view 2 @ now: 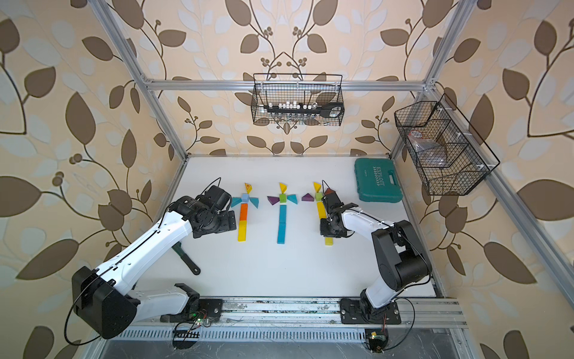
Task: Assemble a small pinwheel with building blocks
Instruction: Assemble the building block at the center of the board.
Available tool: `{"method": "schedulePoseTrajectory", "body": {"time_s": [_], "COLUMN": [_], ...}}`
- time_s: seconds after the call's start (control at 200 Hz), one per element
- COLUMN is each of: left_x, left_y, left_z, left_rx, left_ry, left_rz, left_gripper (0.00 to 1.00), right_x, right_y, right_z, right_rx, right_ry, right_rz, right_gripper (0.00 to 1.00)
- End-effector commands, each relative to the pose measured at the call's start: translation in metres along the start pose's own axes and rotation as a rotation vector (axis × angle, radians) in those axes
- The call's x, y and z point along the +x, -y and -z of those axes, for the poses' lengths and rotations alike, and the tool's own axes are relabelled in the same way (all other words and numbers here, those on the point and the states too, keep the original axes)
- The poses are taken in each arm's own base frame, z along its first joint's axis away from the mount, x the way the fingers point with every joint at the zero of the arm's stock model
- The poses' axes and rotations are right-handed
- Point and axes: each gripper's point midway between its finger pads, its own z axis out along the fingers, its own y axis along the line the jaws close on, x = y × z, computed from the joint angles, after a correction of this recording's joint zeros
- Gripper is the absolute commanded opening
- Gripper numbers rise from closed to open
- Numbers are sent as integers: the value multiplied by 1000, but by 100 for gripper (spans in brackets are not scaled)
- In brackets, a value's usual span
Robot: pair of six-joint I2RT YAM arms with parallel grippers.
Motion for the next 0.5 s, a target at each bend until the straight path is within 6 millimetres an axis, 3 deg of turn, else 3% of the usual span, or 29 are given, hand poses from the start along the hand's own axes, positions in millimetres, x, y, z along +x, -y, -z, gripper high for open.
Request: {"method": "schedulePoseTrajectory", "body": {"time_s": [0.0, 0.365, 0.5], "left_x": [-2, -1, 0], "left_y": [-10, -11, -11], "left_z": [2, 2, 1], "left_rx": [-25, -23, -25], "left_ry": [14, 8, 0], "left_rz": [-1, 2, 2], "left_gripper": [99, 99, 99], "right_x": [-5, -11, -15], "right_y": [-12, -9, -5], "right_z": [-6, -13, -12], "right_rx": [-58, -17, 12], "right_ry": [-33, -61, -61], "right_rz": [47, 54, 54], "right_gripper": [13, 17, 29]}}
